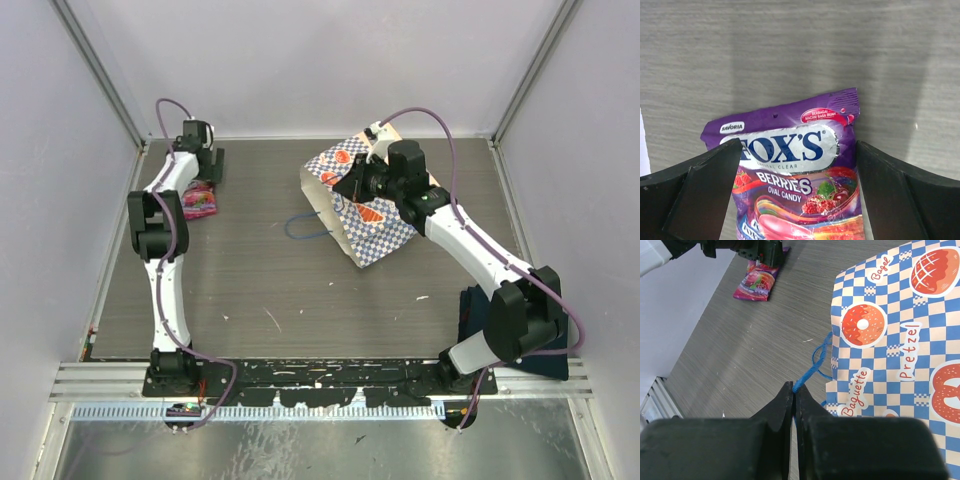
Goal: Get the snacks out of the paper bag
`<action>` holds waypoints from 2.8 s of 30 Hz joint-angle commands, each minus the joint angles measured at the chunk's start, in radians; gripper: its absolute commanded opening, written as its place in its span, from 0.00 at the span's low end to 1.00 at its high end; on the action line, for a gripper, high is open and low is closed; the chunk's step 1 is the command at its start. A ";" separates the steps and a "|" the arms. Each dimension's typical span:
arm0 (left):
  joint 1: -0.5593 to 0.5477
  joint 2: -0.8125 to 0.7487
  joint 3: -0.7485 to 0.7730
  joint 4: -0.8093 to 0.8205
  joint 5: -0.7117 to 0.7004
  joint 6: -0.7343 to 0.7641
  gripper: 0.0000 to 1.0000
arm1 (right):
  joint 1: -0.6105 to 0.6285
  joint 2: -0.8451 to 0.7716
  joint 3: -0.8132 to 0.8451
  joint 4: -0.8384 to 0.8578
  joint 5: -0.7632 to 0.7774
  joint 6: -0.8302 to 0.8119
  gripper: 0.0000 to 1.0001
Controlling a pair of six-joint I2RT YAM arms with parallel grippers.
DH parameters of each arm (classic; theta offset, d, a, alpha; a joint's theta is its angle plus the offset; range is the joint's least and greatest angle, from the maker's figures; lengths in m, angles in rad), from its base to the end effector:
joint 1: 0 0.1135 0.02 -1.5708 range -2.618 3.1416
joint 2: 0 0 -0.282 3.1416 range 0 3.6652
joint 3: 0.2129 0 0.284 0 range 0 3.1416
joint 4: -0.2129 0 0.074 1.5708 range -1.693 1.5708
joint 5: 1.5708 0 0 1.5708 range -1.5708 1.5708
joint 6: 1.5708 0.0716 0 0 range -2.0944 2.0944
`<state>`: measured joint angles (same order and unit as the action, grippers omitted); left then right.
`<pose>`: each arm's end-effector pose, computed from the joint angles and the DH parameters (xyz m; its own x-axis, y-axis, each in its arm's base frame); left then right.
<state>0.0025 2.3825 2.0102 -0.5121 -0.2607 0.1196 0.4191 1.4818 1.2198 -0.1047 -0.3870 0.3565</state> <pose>0.5957 0.0199 0.1518 -0.7878 0.1133 -0.6054 -0.0723 0.9591 0.2736 0.3631 0.1914 0.3301 -0.5507 0.1085 -0.8276 -0.5404 0.7093 0.4526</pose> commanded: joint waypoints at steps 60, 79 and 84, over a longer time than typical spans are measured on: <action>0.112 0.207 0.393 0.012 0.280 0.353 0.90 | 0.040 0.021 0.048 0.035 0.026 -0.001 0.01; -0.129 -0.511 -0.169 0.228 0.216 0.064 0.98 | 0.040 -0.023 0.077 0.021 0.046 0.004 0.01; -0.184 -0.741 -0.598 0.514 0.261 -0.329 0.98 | 0.040 -0.054 0.085 0.007 0.053 0.008 0.01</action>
<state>-0.1707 1.7576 1.6821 -0.2371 -0.0139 0.1600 0.4561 1.5093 1.2491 -0.1177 -0.3439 0.3656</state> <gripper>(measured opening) 0.980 0.084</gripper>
